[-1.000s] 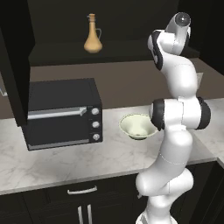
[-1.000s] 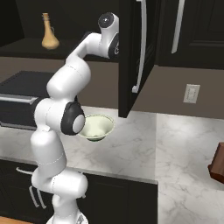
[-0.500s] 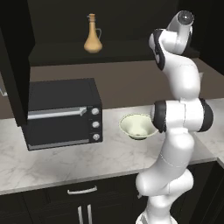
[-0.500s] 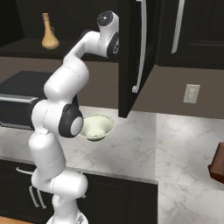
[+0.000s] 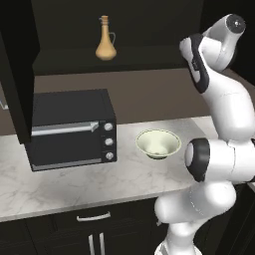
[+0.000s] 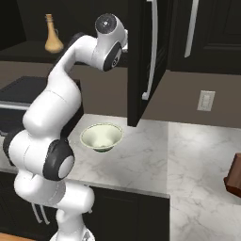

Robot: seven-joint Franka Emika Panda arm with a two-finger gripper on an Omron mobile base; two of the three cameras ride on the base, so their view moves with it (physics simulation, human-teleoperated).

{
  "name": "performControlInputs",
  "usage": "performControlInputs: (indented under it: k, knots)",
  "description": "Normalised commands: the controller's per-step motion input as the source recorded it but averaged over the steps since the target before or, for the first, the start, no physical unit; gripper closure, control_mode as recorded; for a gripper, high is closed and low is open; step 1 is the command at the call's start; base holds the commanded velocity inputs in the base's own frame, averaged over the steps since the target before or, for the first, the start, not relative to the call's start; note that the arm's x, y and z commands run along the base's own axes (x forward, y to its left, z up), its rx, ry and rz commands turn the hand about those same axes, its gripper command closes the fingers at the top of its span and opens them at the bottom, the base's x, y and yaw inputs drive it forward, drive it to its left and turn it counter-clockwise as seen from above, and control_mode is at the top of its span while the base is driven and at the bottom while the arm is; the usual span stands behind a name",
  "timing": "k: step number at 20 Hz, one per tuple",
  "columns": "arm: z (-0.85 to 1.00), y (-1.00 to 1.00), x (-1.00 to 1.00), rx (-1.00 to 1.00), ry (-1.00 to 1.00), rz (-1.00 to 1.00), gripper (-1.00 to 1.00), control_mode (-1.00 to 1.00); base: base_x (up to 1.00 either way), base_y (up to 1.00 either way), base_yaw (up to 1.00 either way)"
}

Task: Retrieve the bottle and the shaker from the cabinet and place them next to the mixing bowl on the counter. Then add garlic from the fridge to the mixing bowl.

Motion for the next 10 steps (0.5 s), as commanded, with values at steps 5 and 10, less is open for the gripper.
performControlInputs:
  k: [5, 10]
  knots:
    - [-0.18, 0.5, -1.0, 0.0, 0.0, 0.1, 1.0, -1.0, 0.0, 0.0, 0.0]
    - [0.0, 0.45, -1.0, 0.0, 0.0, 0.04, 1.0, -1.0, 0.0, 0.0, 0.0]
